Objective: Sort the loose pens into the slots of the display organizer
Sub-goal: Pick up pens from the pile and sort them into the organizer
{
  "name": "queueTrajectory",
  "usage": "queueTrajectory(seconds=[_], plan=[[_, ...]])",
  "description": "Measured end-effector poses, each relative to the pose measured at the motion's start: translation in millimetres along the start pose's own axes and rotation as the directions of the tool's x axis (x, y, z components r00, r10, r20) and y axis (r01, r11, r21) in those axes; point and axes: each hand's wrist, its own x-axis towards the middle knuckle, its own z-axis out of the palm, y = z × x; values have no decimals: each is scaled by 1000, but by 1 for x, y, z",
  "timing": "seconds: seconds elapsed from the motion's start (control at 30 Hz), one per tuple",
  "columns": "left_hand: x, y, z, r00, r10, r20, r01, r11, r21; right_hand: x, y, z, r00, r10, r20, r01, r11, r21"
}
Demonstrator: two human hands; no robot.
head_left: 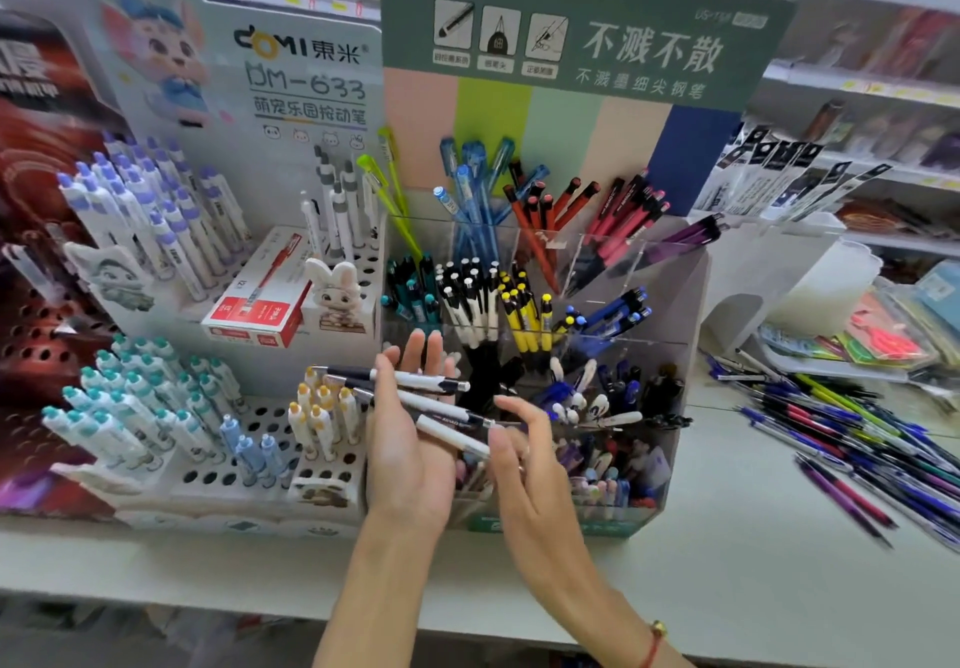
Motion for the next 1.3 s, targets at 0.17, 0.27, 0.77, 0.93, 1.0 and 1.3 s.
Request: queueTrajectory(seconds=[0.17, 0.27, 0.77, 0.93, 1.0, 1.3], plan=[[-18, -12, 2, 982, -138, 133, 85, 936, 342, 21, -15, -8, 997, 12, -75, -3, 993, 118], [-28, -20, 1, 960, -201, 194, 67, 840, 539, 27, -19, -9, 988, 19, -156, 7, 986, 164], [11, 7, 3, 855, 428, 295, -491, 483, 725, 98, -41, -57, 876, 18, -482, 129, 954, 269], [66, 20, -15, 469, 246, 848, -645, -561, 519, 146, -53, -60, 897, -346, -275, 283, 928, -244], [77, 22, -16, 489, 176, 854, -611, -630, 480, 157, -55, -51, 890, -426, -162, 345, 862, -370], [82, 32, -20, 523, 171, 835, -617, -600, 509, 166, -31, -26, 786, -592, 178, 481, 406, -777]])
